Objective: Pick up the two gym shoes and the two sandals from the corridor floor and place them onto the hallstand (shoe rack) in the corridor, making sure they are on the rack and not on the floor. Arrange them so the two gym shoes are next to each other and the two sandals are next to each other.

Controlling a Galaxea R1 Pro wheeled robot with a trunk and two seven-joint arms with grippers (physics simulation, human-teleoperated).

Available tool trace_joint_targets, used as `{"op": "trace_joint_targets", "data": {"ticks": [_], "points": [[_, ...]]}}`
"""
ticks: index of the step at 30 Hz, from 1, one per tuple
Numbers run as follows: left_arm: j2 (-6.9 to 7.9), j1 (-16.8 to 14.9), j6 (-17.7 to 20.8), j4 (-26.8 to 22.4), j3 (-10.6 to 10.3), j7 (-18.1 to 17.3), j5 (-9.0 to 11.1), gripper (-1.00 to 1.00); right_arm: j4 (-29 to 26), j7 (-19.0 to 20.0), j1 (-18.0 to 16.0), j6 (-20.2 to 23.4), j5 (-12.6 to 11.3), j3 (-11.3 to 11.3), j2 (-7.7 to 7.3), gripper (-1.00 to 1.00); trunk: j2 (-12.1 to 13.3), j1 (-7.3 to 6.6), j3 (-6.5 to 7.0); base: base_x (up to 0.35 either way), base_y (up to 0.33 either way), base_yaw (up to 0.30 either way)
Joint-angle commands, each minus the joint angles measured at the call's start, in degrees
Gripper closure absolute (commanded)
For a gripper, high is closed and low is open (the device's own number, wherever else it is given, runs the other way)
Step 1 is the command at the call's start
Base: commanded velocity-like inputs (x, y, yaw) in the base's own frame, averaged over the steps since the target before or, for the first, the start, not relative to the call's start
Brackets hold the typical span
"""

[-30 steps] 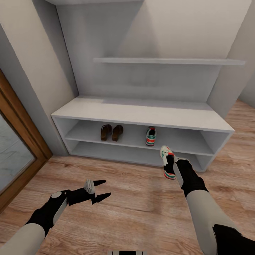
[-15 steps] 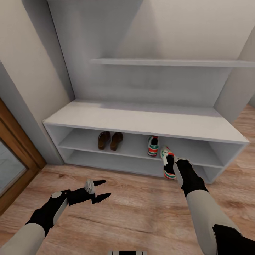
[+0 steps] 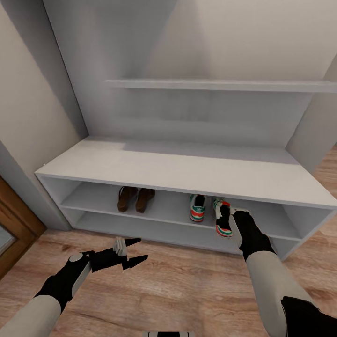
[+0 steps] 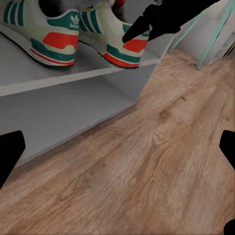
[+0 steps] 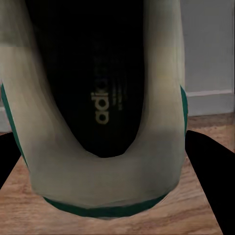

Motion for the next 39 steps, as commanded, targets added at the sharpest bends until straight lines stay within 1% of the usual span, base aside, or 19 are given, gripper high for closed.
{"op": "trace_joint_targets", "data": {"ticks": [1, 9, 13, 16, 39], "points": [[0.06, -0.04, -0.58, 0.04, -0.37, 0.09, 0.38, -1.00, -0.06, -0.02, -0.03, 0.22, 0.17, -0.19, 0.06, 1.00, -0.02, 0.02, -0.05, 0.249, -0.224, 0.000], [-0.01, -0.04, -0.58, 0.04, -0.40, 0.01, 0.47, -1.00, -0.06, -0.02, -0.03, 0.23, 0.18, -0.19, 0.10, 1.00, -0.02, 0.02, -0.05, 0.073, -0.062, 0.000], [-0.87, -0.04, -0.58, 0.04, -0.39, 0.00, 0.47, -1.00, -0.06, -0.02, -0.03, 0.22, 0.17, -0.19, 0.14, 1.00, -0.02, 0.02, -0.05, 0.207, -0.003, 0.000], [-1.13, -0.04, -0.58, 0.05, -0.41, 0.00, 0.47, -1.00, -0.06, -0.02, -0.03, 0.22, 0.17, -0.19, 0.14, 1.00, -0.02, 0.02, -0.05, 0.192, 0.000, 0.000], [-1.23, -0.04, -0.58, 0.05, -0.38, -0.09, 0.47, -1.00, -0.06, -0.02, -0.03, 0.22, 0.16, -0.27, 0.07, 1.00, -0.02, 0.02, -0.05, 0.038, 0.000, 0.000]]}}
